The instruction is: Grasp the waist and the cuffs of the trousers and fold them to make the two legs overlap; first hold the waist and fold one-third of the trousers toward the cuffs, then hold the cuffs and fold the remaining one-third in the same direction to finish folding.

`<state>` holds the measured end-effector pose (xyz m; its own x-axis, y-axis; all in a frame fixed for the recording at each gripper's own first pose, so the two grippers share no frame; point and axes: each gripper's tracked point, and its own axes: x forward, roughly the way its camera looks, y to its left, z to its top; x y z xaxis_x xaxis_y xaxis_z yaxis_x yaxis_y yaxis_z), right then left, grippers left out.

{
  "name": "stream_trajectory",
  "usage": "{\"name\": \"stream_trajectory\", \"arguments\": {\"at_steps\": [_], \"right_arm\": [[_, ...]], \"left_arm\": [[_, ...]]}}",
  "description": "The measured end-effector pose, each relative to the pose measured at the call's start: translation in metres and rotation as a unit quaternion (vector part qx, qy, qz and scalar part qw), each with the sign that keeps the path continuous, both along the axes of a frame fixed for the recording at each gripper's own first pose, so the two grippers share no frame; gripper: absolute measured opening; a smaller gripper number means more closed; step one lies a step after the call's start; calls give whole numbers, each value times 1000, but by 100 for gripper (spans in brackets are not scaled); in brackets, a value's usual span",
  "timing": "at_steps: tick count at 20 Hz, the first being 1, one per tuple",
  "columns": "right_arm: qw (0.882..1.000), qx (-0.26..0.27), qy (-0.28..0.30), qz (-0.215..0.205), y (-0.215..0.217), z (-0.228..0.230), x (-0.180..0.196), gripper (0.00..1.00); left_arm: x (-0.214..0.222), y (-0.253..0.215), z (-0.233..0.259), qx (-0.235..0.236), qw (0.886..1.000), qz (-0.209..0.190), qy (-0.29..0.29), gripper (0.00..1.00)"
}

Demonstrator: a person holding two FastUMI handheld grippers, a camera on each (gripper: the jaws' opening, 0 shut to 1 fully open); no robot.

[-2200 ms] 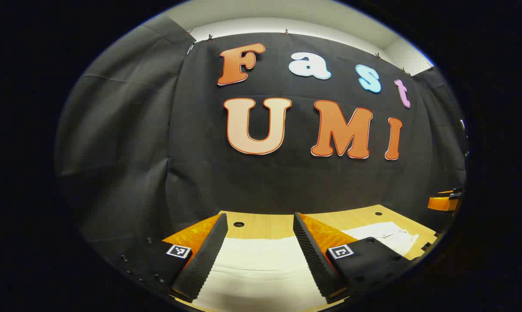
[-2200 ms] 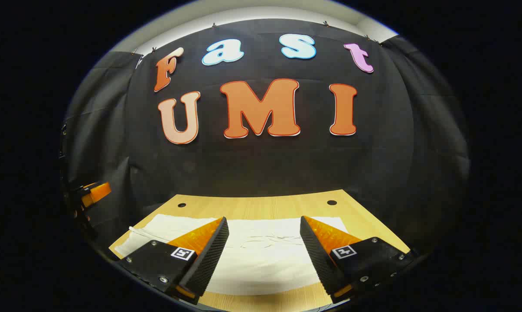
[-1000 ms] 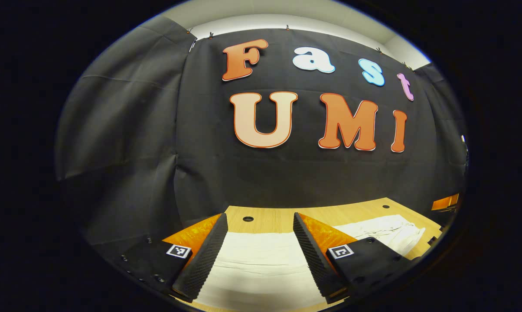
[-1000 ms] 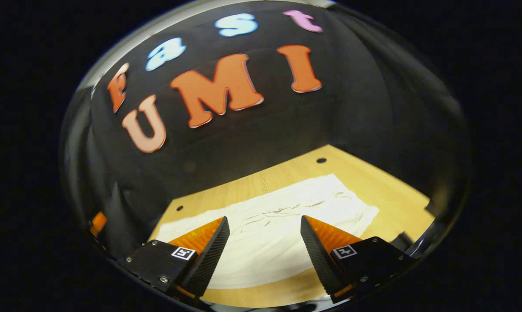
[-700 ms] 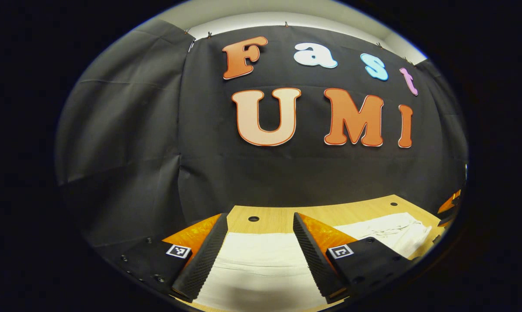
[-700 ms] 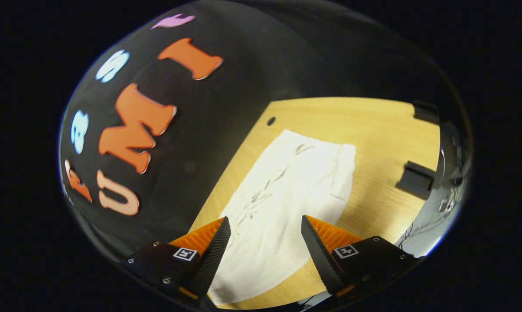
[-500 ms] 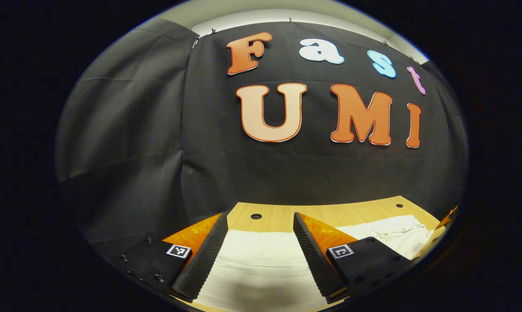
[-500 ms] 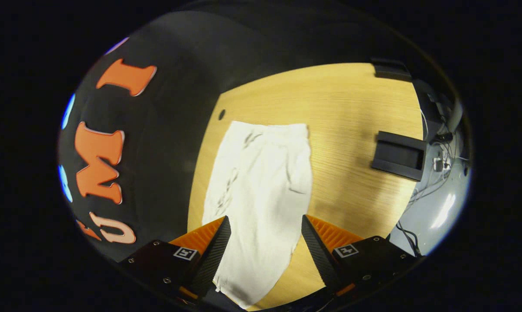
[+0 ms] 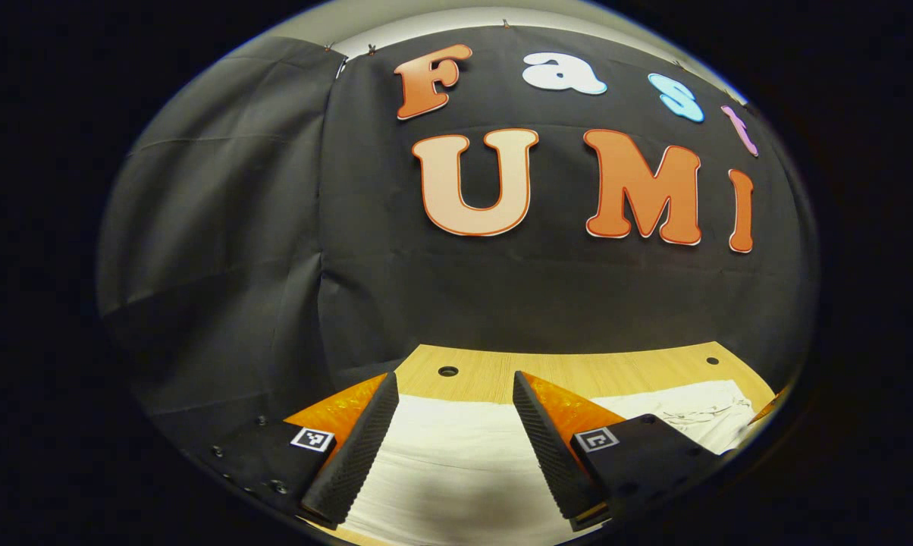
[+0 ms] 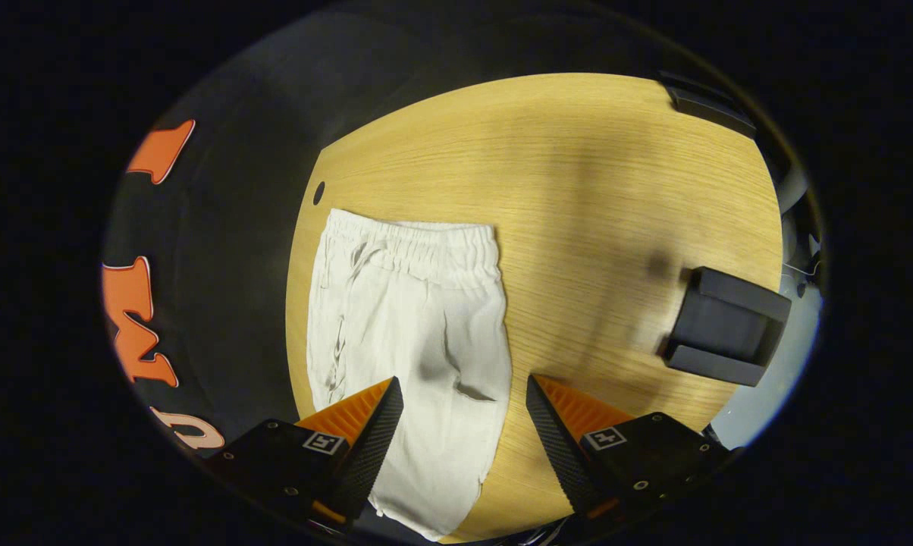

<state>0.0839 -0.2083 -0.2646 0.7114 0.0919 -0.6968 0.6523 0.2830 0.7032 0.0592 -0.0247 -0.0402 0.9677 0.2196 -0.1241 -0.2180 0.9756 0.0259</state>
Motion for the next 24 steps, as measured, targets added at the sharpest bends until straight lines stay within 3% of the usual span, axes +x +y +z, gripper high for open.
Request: {"name": "stream_trajectory", "arguments": {"at_steps": [5,6,7,8,9,11,12,14,19,22,24], "right_arm": [[999,12,1,36,10,3,26,98],[999,15,5,43,12,1,28,95],[999,17,12,45,12,-3,29,91],[999,22,15,46,13,-7,32,75],[998,27,21,47,13,-10,31,67],[998,24,33,49,11,-19,28,41],[998,25,31,52,11,-19,27,20],[997,21,29,62,11,-19,27,5],[997,23,31,71,11,-19,26,3],[997,24,31,71,10,-19,25,3],[997,23,31,70,10,-18,25,3]], "left_arm": [[3,1,-16,-35,999,24,14,99],[3,0,-22,-53,998,28,20,96],[3,1,-29,-73,996,33,26,100],[1,2,-37,-92,994,39,33,99],[0,3,-46,-112,992,44,42,99],[-2,5,-69,-165,982,57,67,99],[-3,6,-81,-199,975,66,76,99],[-9,18,-110,-256,957,104,87,100],[-54,27,-169,-426,874,194,127,100],[-88,31,-189,-512,809,250,143,100],[-118,48,-188,-543,772,290,155,100]]}}
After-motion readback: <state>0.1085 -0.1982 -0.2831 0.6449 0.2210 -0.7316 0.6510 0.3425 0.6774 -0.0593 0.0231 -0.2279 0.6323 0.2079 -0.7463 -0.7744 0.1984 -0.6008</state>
